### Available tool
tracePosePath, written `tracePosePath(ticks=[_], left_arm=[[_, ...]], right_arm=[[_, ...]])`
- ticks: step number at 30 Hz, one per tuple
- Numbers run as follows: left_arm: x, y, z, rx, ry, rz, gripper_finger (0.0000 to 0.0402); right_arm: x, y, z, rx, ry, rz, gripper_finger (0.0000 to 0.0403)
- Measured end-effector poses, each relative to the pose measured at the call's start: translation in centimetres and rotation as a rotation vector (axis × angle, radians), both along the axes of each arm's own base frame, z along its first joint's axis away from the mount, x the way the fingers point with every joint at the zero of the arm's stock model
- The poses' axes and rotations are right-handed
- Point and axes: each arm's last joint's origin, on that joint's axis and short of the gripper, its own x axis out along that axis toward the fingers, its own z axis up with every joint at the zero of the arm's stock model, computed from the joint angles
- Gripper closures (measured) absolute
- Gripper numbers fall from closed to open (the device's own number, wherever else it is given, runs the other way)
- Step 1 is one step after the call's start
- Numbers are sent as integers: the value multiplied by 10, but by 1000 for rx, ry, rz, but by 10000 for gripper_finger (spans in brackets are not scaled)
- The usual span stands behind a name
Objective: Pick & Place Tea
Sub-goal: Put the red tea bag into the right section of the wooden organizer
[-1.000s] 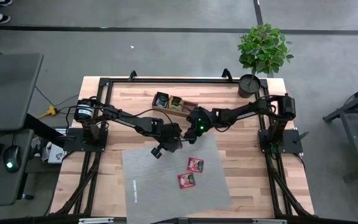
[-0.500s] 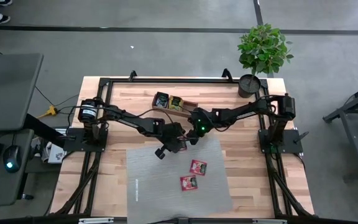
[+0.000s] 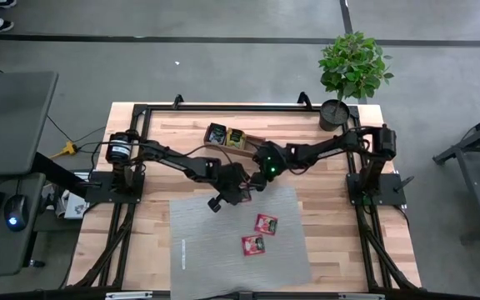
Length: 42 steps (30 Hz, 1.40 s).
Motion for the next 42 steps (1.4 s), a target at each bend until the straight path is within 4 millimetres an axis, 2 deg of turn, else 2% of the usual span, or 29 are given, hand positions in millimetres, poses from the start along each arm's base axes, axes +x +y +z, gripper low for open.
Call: tracePosePath(ticks=[10,14,20,31,42], left_arm=[[-1,2,-1,14,7,-34,401],[0,2,-9,9,25,-46,401],[0,-1,-11,22,25,-71,401],[2,-1,-14,28,5,-95,402],[4,0,-13,54,-21,-94,401]], right_arm=[[1,-5,-14,28,15,9,217],[3,-6,-13,23,-3,11,216],[6,-5,-23,73,-16,63,217],[9,-6,-23,62,-71,109,221],[5,1,-27,72,-23,170,229]])
